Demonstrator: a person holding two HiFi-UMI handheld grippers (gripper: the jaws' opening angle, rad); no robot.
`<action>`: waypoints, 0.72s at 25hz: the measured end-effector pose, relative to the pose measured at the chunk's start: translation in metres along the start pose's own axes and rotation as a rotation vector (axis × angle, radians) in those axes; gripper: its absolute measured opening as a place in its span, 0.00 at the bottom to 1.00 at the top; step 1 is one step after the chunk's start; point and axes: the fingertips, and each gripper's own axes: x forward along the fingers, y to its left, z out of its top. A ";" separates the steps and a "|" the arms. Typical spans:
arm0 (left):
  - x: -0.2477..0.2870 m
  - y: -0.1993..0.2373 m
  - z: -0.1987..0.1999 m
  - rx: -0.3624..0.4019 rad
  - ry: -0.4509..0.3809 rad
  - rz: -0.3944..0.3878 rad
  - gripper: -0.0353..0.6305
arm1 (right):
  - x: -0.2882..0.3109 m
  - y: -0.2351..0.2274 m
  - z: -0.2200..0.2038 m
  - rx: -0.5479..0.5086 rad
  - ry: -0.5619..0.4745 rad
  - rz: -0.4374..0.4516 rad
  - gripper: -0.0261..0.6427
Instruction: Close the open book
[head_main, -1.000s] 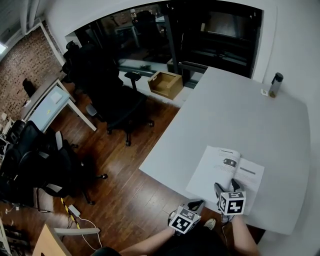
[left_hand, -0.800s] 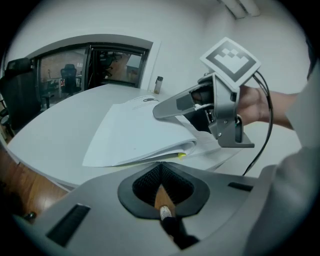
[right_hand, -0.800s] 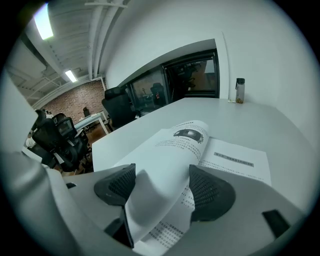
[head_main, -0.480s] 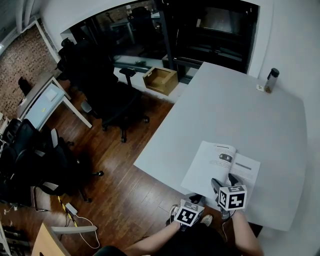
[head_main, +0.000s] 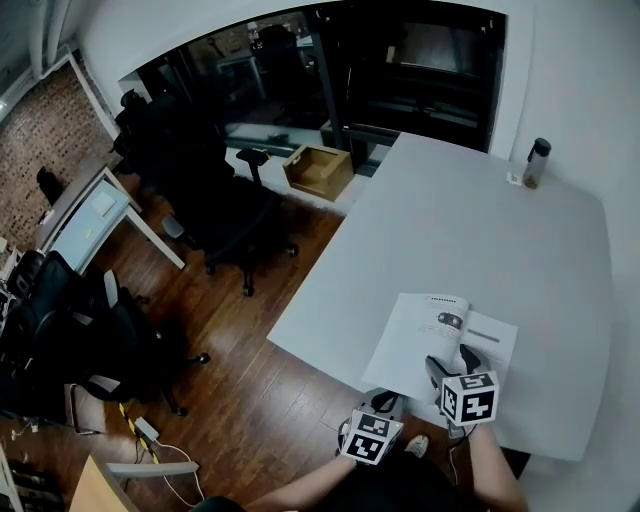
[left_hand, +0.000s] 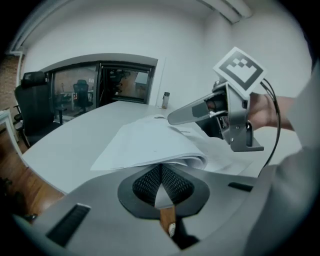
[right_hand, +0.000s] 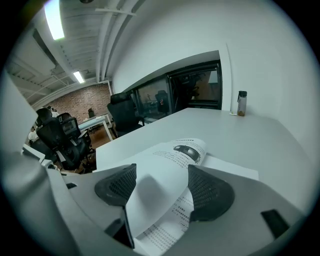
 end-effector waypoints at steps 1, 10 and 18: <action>-0.002 0.001 0.004 0.012 -0.017 0.004 0.06 | -0.001 0.000 0.001 -0.008 -0.001 0.004 0.53; -0.015 -0.014 0.056 0.119 -0.161 -0.009 0.06 | -0.029 -0.025 0.006 -0.041 -0.037 -0.040 0.10; 0.000 -0.050 0.084 0.159 -0.192 -0.134 0.06 | -0.047 -0.052 -0.010 0.027 -0.041 -0.077 0.05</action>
